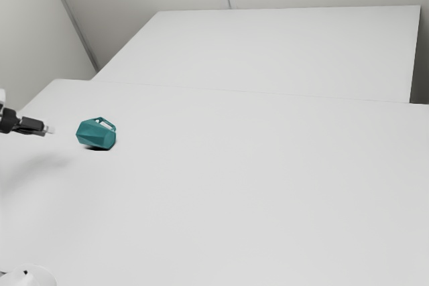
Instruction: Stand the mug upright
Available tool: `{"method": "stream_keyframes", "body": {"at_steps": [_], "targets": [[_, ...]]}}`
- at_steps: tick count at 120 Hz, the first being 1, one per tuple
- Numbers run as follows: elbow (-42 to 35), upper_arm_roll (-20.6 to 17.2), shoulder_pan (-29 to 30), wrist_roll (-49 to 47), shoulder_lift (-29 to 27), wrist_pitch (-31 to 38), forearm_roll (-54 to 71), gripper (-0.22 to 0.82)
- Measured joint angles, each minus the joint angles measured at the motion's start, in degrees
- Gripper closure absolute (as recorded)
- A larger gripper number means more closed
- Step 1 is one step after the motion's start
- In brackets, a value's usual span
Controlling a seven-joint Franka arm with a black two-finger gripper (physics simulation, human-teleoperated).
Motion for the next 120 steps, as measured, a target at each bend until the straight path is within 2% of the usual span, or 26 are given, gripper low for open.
{"method": "stream_keyframes", "body": {"at_steps": [30, 68, 120], "targets": [[3.34, 0.08, -0.37, 9.56, 3.77, 0.52, -2.21, 0.0], [4.23, 0.58, -5.74, 16.9, 5.56, 2.4, -3.16, 0.0], [-0.11, 1.02, -10.31, 21.82, 5.26, 6.81, -3.61, 0.04]]}}
